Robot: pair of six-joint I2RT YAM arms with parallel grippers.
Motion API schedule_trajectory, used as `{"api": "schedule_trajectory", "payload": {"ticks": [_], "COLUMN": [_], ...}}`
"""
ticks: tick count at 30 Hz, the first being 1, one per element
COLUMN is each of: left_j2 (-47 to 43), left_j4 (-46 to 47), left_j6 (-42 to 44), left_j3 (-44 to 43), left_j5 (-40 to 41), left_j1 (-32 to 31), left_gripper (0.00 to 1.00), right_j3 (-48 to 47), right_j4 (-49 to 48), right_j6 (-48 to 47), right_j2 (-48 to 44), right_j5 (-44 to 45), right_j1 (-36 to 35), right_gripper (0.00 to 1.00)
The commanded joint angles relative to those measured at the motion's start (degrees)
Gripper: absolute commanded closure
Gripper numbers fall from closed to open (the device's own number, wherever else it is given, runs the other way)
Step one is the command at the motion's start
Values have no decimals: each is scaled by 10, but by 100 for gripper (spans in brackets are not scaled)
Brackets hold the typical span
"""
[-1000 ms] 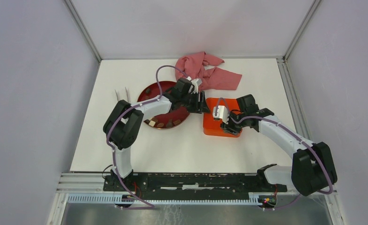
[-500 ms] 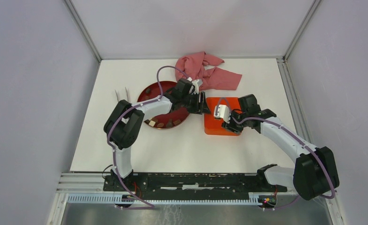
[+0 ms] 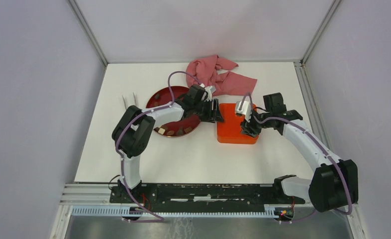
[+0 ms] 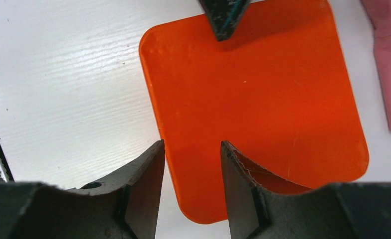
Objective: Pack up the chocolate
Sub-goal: Close the box lid on the packing box.
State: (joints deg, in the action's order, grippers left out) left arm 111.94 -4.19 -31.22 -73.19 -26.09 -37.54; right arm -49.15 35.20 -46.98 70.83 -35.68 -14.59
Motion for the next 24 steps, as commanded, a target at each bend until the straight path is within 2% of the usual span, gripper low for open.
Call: {"api": "schedule_trajectory", "payload": {"ticks": [1,6,8,13,17,24], "left_j2": [1,-17,-29,-71,-104,-149], "left_j4": [12,16,22,26,40,90], "left_j6": [-8,-9,-12,-9,-8,-18], "left_j3": [-21,-20,-20,-4,33,97], "left_j5": [-7,14,17,52,78,106], "left_j1": [-6,-9,-9,-9,-8,-7], "left_gripper": [38,29,26,26,27,28], "right_j3": [-27,-9,5,33,53,68], "right_j4": [-30,-108,-139,-211,-252,-266], "right_j6": [65,176,216,323,389,433], "right_j2": [-12,-11,-5,10,18,79], "right_j5": [-86,-119,-128,-100,-70,-87], "right_j1": [54,113,133,192,215,222], "right_gripper": [49,47,44,39,29,26]}}
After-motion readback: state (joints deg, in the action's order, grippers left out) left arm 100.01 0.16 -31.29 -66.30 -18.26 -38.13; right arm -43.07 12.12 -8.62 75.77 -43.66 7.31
